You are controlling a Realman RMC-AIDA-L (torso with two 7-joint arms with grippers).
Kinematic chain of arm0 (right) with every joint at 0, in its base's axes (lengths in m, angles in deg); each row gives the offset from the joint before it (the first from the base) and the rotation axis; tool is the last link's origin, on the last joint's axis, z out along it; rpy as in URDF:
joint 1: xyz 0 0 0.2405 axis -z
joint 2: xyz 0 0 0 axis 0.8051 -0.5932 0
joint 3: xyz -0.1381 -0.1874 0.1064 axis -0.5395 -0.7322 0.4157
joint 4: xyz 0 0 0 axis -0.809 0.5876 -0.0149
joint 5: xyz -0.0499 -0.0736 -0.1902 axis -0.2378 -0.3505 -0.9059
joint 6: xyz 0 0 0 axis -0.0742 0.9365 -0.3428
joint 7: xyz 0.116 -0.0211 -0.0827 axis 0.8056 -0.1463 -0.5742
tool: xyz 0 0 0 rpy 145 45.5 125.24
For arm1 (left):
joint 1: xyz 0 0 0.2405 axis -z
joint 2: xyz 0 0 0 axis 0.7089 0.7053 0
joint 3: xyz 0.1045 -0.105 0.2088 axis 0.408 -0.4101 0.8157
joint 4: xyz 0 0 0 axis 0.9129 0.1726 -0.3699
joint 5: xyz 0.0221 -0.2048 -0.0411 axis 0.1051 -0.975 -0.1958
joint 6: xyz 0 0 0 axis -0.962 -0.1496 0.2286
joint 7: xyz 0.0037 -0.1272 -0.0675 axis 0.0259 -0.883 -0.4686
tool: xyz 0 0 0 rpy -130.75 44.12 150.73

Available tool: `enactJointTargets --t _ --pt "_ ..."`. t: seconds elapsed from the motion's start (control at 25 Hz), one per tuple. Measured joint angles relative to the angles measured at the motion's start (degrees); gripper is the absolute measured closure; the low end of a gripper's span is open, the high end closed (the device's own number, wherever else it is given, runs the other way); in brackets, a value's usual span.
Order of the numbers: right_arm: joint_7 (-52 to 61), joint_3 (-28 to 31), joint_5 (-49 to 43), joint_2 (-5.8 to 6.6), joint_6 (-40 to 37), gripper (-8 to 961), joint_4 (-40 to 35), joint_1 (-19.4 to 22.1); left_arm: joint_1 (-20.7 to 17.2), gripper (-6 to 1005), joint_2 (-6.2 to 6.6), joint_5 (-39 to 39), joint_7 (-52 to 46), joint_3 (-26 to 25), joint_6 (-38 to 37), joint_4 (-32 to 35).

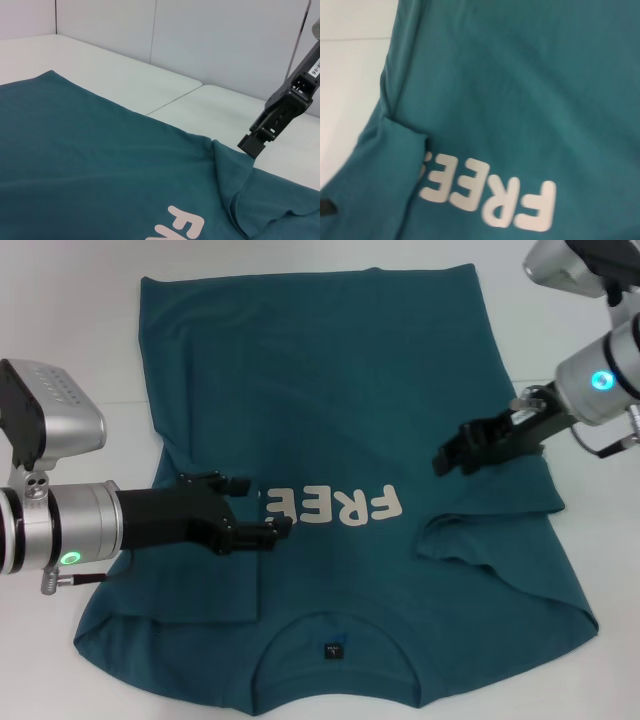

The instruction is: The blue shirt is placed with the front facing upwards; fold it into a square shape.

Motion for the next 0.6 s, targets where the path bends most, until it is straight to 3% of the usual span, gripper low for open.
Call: enactJointTargets --t 0.16,0.28,0.48,0.6 --pt "-6.7 -1.0 -3.7 0.37 1.2 551 -4.3 2.8 0.0 125 0.00 0.0 0.0 0.0 0.0 0.0" --pt "-12.4 -4.6 -5.6 -0.24 1.7 446 -10.3 5.8 -0.1 125 -0.01 0.0 0.0 0.0 0.0 -0.1" --pt "-20.3 -12.6 -10.8 -2.62 2.3 311 -16.4 8.6 0.1 125 -0.05 0.0 0.0 0.0 0.1 -0.2" --pt "-23.1 -15.6 -15.3 -4.99 4.0 267 -17.3 8.8 0.1 126 -0.08 0.0 0.0 0.0 0.0 -0.1"
